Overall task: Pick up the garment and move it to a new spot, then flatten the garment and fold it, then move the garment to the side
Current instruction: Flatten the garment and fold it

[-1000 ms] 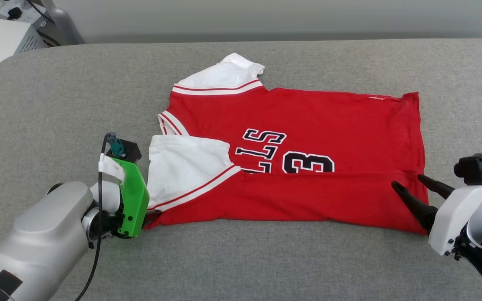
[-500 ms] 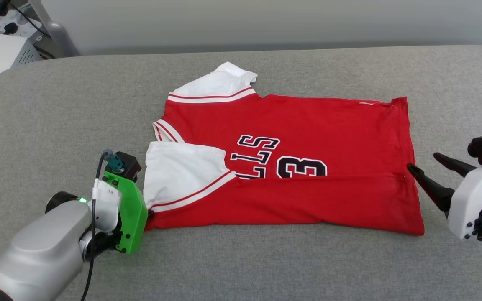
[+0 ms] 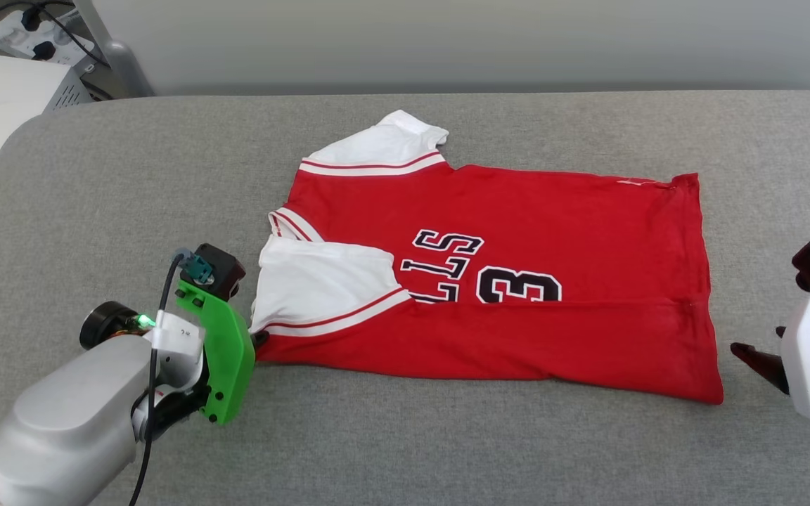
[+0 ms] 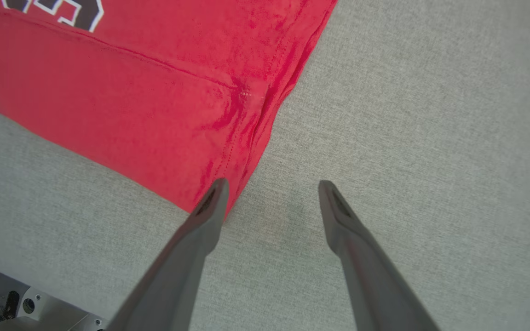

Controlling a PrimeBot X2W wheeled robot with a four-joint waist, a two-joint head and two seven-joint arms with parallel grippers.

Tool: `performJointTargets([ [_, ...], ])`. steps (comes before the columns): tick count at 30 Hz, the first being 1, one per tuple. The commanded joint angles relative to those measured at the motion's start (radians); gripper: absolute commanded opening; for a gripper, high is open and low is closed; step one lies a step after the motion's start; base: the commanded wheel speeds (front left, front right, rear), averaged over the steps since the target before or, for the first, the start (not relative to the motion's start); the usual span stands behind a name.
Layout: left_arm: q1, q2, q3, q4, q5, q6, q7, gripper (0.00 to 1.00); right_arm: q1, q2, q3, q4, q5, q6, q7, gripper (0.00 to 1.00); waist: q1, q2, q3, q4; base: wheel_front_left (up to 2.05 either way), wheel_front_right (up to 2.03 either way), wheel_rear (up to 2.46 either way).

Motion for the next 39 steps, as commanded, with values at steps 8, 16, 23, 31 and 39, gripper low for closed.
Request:
performJointTargets([
  [8,-0.022,0.01,0.002,-0.02,0.027,0.02,-0.018,0.0,-0.011,0.121,0.019,0.15,-0.005,-0.001,-0.029,1.0,0.0,0.0,0.051,0.02,0.0,0.0,0.0],
  [16,-0.008,0.004,0.0,0.006,0.024,0.019,-0.031,0.0,0.012,0.181,0.102,0.27,-0.006,-0.001,-0.078,0.95,0.0,0.0,0.06,0.023,0.0,0.0,0.0],
  [23,0.027,0.015,-0.003,0.017,0.005,0.013,-0.038,0.0,-0.012,0.132,0.116,0.245,-0.002,-0.001,-0.184,0.0,0.0,0.0,0.011,0.014,0.0,0.0,0.0],
  [31,0.07,0.072,-0.008,-0.08,-0.007,0.019,-0.038,0.0,0.042,0.05,0.079,0.113,0.035,-0.001,-0.219,0.0,0.0,0.0,-0.046,0.015,0.0,0.0,0.0],
  [39,0.151,0.136,-0.022,-0.269,-0.012,0.094,-0.025,0.0,0.2,0.0,-0.027,-0.02,0.043,-0.001,-0.186,0.0,0.0,0.0,-0.062,0.022,0.0,0.0,0.0],
])
